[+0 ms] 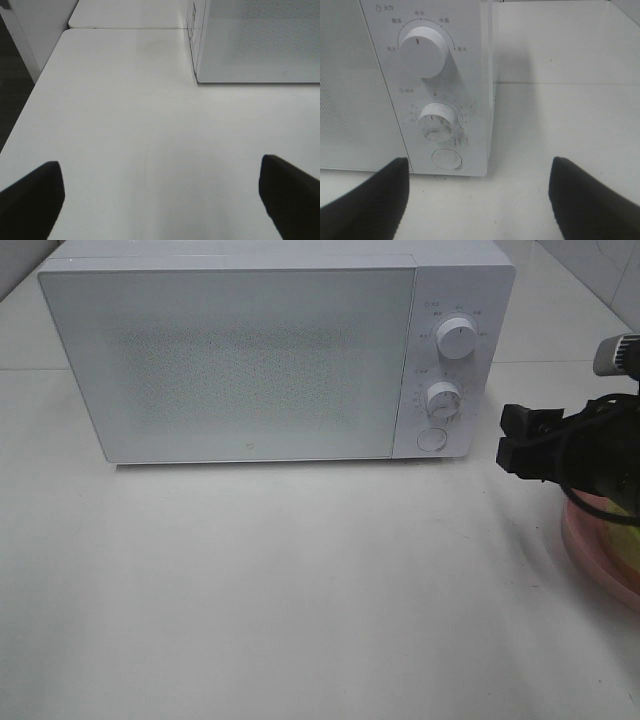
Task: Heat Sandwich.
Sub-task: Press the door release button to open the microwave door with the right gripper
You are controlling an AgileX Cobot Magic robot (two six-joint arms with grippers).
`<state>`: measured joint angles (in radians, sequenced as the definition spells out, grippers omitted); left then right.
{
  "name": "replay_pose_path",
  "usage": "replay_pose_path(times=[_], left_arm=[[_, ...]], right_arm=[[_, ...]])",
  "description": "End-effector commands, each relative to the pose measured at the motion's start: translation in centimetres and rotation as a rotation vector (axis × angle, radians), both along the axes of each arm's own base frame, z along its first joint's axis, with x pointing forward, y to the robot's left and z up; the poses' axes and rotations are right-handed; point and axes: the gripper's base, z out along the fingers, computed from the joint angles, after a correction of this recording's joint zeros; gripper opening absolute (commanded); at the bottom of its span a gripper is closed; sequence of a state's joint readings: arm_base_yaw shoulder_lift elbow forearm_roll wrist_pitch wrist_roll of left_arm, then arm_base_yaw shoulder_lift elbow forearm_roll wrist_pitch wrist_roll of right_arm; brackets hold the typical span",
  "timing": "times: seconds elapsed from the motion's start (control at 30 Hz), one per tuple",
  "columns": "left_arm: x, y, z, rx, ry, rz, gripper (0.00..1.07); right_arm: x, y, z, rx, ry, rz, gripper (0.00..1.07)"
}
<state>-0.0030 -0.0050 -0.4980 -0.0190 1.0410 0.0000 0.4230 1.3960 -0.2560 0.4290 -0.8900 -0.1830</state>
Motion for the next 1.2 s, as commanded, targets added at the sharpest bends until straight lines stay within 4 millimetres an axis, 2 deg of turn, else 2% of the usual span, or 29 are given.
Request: replay_pose_path(times=[0.03,0.5,0.67,1.03,1.2], left_arm=[[-0.3,0.0,0.0,0.000,-0.025,0.001,1.00],[-0.3,0.0,0.0,0.000,-0.025,0.001,1.00],[-0.3,0.0,0.0,0.000,-0.025,0.001,1.00],[-0.3,0.0,0.0,0.000,-0.025,0.001,1.00],[-0.3,0.0,0.0,0.000,-0.025,0.001,1.00]], right_arm=[[-0.1,0.7,-0.1,-0.010,-0.082,-0.014,0.75],[-0.7,3.6,-2.9,-0.063,-0.123,-0.038,0.75],[-0.8,4.0,-3.8,-0.053,-0.099,-0.044,0.75],[-0.8,4.0,-3.8,-0.040,-0.103,-0.049,0.75],[-0.8,4.0,-3.8,0.101,-0.091,-0.085,0.75]])
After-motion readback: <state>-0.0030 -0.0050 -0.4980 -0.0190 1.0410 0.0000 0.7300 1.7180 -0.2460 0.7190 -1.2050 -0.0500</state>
